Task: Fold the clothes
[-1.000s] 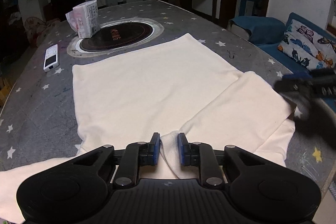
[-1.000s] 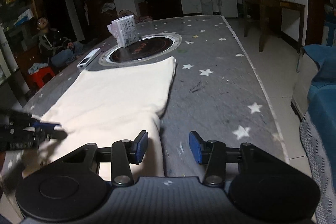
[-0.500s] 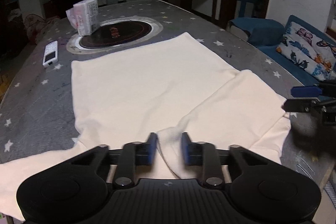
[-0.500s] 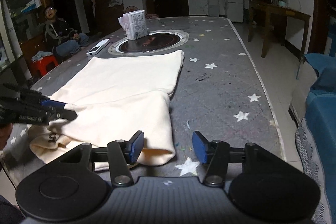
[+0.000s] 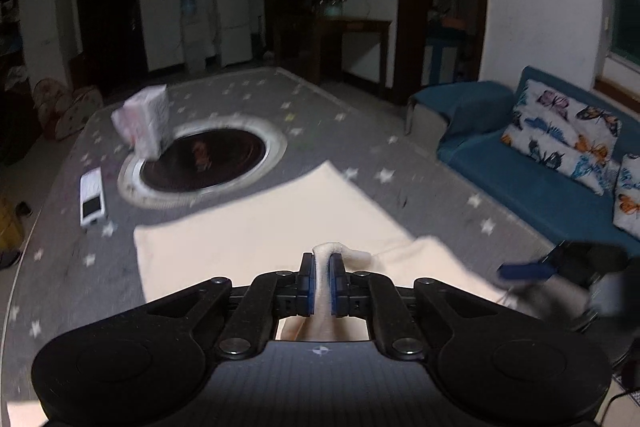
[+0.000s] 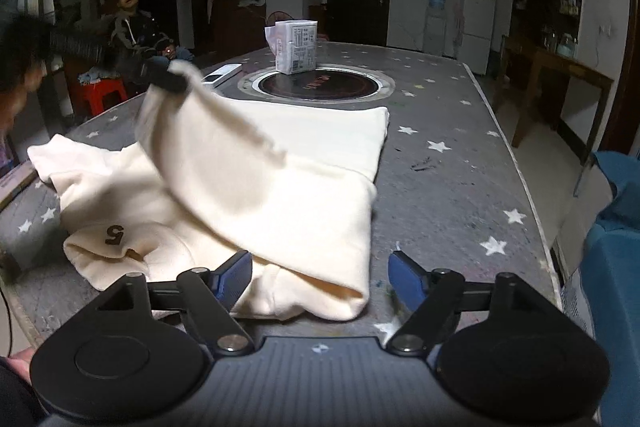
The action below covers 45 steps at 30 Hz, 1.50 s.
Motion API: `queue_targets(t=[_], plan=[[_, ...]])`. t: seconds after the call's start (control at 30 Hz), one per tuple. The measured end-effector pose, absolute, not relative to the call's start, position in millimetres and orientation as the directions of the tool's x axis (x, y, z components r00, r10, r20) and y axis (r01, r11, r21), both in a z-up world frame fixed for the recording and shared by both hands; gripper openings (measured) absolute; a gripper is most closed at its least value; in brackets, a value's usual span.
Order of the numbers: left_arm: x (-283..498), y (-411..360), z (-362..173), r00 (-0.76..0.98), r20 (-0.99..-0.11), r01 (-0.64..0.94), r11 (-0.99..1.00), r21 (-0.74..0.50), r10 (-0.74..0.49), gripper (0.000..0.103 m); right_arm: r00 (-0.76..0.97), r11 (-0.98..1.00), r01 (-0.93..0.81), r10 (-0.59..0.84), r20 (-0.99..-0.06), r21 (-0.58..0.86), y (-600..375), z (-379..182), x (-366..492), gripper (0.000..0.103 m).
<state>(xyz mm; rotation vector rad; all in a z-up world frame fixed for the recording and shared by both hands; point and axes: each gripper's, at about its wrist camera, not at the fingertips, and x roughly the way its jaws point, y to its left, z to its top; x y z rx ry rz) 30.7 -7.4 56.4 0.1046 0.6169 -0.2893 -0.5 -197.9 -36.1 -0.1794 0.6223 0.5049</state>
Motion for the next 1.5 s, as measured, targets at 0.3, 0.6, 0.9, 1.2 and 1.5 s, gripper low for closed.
queue_targets(t=[0.3, 0.6, 0.9, 1.2, 1.5], plan=[[36.8, -28.2, 98.3, 0.789, -0.530, 0.385, 0.922, 0.033, -0.310, 0.007, 0.742, 0.872, -0.481, 0.351, -0.571, -0.088, -171.5, -41.8, 6.8, 0.081], [42.0, -18.2, 115.0, 0.810, -0.509, 0.361, 0.932, 0.040, -0.292, 0.007, 0.793, 0.923, -0.353, 0.207, -0.572, -0.155, -186.8, -45.4, 10.6, 0.081], [43.6, 7.8, 69.8, 0.739, -0.645, 0.271, 0.962, 0.022, -0.194, 0.007, 0.814, 0.898, -0.346, 0.144, -0.562, -0.272, -199.5, -49.2, 3.9, 0.085], [44.1, 34.1, 6.8, 0.623, -0.770, 0.164, 0.986, -0.043, -0.138, 0.008, 0.763, 0.880, -0.416, 0.201, -0.615, -0.228, -219.0, -38.3, 0.4, 0.087], [38.0, 49.2, -13.2, 0.585, -0.798, 0.116, 0.989, -0.091, -0.142, 0.011, 0.705, 0.860, -0.479, 0.257, -0.661, -0.177, -238.3, -26.9, -2.7, 0.073]])
